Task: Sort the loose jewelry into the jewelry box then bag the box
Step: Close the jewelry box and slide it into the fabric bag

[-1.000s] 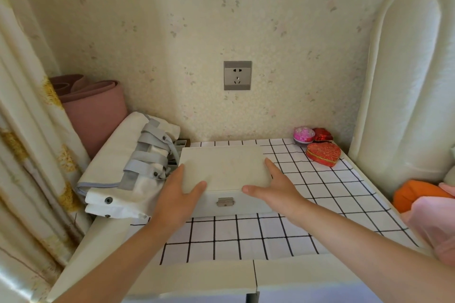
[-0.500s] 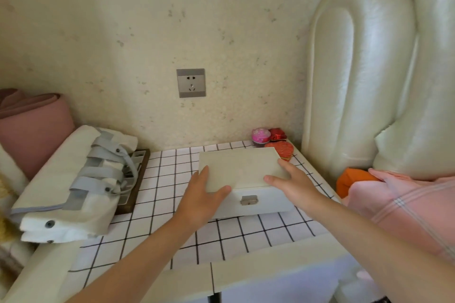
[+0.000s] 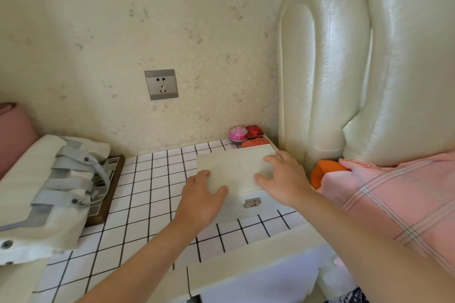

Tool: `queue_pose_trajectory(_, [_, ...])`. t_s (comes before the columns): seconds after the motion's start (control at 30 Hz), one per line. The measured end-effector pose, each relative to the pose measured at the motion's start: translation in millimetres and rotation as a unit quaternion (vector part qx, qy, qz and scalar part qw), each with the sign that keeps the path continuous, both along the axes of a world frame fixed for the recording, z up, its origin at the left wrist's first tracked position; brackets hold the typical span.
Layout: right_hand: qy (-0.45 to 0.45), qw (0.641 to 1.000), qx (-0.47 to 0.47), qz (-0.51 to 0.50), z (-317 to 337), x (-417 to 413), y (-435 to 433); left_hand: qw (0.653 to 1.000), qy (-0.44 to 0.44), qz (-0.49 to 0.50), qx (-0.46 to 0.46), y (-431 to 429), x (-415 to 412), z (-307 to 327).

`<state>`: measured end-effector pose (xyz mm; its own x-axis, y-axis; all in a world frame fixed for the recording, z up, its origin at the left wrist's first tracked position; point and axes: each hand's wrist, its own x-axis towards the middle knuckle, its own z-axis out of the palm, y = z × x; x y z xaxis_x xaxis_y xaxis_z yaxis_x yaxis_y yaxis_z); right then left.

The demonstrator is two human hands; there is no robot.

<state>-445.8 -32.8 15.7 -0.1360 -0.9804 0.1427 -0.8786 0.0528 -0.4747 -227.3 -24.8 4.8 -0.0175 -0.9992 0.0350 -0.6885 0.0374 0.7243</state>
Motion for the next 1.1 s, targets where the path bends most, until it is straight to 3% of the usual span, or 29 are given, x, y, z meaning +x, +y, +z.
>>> queue_pose_trajectory(0.13, [0.045, 0.997, -0.016, 0.066, 13, 29, -2, 0.999, -0.018, 0.013, -0.029, -8, 11, 10])
queue_pose_trajectory(0.37, [-0.005, 0.981, -0.044, 0.189, 35, 105, -9, 0.992, -0.093, 0.027, -0.078, -14, 59, 29])
queue_pose_trajectory(0.53, [-0.067, 0.963, -0.013, 0.260, 33, 180, -19, 0.972, -0.189, 0.068, -0.126, -14, 123, 41])
queue_pose_trajectory(0.87, [-0.141, 0.922, 0.056, 0.356, 12, 335, -26, 0.923, -0.301, 0.236, -0.045, 1, 291, 43])
queue_pose_trajectory(1.03, [-0.069, 0.913, 0.064, 0.397, 6, 392, -30, 0.903, -0.308, 0.296, -0.044, 8, 339, 35])
queue_pose_trajectory(1.1, [-0.022, 0.917, 0.046, 0.396, 5, 404, -33, 0.917, -0.246, 0.312, -0.032, 5, 347, 37])
